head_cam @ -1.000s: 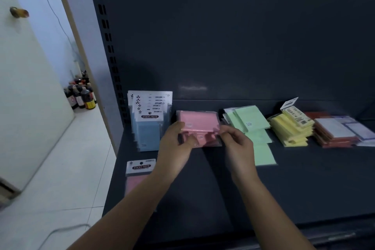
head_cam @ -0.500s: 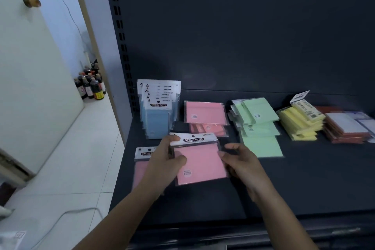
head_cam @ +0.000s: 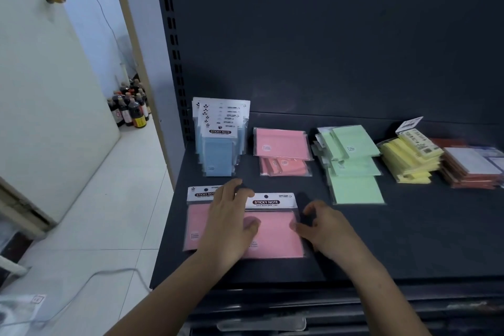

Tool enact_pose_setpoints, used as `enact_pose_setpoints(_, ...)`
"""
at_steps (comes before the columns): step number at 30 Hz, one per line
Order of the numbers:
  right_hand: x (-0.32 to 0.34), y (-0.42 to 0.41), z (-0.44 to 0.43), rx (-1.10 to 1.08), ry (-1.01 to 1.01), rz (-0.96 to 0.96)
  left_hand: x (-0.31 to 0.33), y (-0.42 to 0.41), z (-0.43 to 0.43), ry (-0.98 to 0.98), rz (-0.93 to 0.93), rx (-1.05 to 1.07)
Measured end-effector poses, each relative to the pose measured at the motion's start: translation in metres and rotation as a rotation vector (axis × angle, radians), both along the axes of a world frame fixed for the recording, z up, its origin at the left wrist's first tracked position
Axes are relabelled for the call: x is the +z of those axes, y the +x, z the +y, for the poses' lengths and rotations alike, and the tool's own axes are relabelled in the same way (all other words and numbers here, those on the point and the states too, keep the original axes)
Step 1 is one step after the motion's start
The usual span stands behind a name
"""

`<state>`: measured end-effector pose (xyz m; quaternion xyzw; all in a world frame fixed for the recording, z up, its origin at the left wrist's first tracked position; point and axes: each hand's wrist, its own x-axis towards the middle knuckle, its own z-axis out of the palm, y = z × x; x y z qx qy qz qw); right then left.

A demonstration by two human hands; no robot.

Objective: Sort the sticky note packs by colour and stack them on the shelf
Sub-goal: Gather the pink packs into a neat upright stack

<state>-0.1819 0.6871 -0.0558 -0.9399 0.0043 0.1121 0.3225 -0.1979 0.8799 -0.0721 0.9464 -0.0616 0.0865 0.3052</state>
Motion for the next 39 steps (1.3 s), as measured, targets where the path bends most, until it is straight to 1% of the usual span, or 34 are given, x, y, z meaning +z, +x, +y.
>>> enact_pose_setpoints(1, 0.000, 0.001, 0.001, -0.012, -0.034, -0.057, 0.002, 0.002, -0.001, -0.033, -0.008, 0.002)
enact_pose_setpoints(2, 0.001, 0.004, 0.002, -0.043, -0.011, -0.130, 0.005, 0.005, -0.002, -0.097, 0.001, 0.007)
enact_pose_setpoints(3, 0.003, 0.008, 0.003, -0.086, 0.074, -0.200, 0.009, 0.010, -0.004, -0.179, 0.027, 0.015)
enact_pose_setpoints(4, 0.006, 0.013, 0.005, -0.129, 0.202, -0.259, 0.014, 0.016, -0.005, -0.264, 0.063, 0.020)
enact_pose_setpoints(6, 0.013, 0.025, 0.009, -0.176, 0.452, -0.311, 0.026, 0.033, -0.011, -0.370, 0.101, -0.009)
enact_pose_setpoints(8, 0.020, 0.038, 0.014, -0.178, 0.593, -0.287, 0.035, 0.049, -0.017, -0.489, 0.109, -0.044)
enact_pose_setpoints(11, 0.025, 0.050, 0.020, -0.189, 0.714, -0.190, 0.040, 0.064, -0.022, -0.686, 0.226, -0.017)
enact_pose_setpoints(13, 0.024, 0.056, 0.020, -0.229, 0.699, -0.153, 0.038, 0.069, -0.024, -0.696, 0.199, 0.029)
enact_pose_setpoints(15, 0.023, 0.056, 0.018, -0.293, 0.700, -0.188, 0.037, 0.070, -0.026, -0.717, 0.117, 0.118)
enact_pose_setpoints(17, 0.024, 0.054, 0.014, -0.377, 0.823, -0.188, 0.036, 0.069, -0.027, -0.723, 0.036, 0.249)
enact_pose_setpoints(18, 0.024, 0.053, 0.013, -0.416, 0.923, -0.146, 0.034, 0.069, -0.026, -0.744, 0.010, 0.296)
enact_pose_setpoints(20, 0.022, 0.047, 0.012, -0.459, 1.119, -0.044, 0.031, 0.064, -0.023, -0.851, -0.003, 0.363)
enact_pose_setpoints(22, 0.019, 0.044, 0.011, -0.465, 1.184, -0.018, 0.029, 0.060, -0.021, -0.987, 0.046, 0.378)
enact_pose_setpoints(24, 0.016, 0.042, 0.009, -0.464, 1.149, -0.049, 0.031, 0.053, -0.020, -1.092, 0.144, 0.300)
enact_pose_setpoints(26, 0.012, 0.039, 0.003, -0.428, 1.035, -0.094, 0.033, 0.043, -0.020, -1.100, 0.273, 0.147)
enact_pose_setpoints(28, 0.005, 0.033, -0.007, -0.348, 0.890, -0.126, 0.031, 0.031, -0.021, -1.031, 0.374, 0.010)
enact_pose_setpoints(31, -0.007, 0.017, -0.026, -0.286, 0.722, -0.171, 0.026, 0.016, -0.030, -0.907, 0.447, -0.081)
enact_pose_setpoints(33, -0.011, 0.007, -0.039, -0.302, 0.602, -0.204, 0.021, 0.011, -0.041, -0.771, 0.438, -0.134)
enact_pose_setpoints(36, -0.015, -0.005, -0.054, -0.348, 0.429, -0.273, 0.014, 0.005, -0.062, -0.528, 0.302, -0.275)
enact_pose_setpoints(37, -0.016, -0.009, -0.058, -0.361, 0.357, -0.302, 0.011, 0.003, -0.069, -0.474, 0.270, -0.318)
enact_pose_setpoints(39, -0.018, -0.015, -0.063, -0.389, 0.201, -0.354, 0.007, 0.000, -0.078, -0.426, 0.257, -0.367)
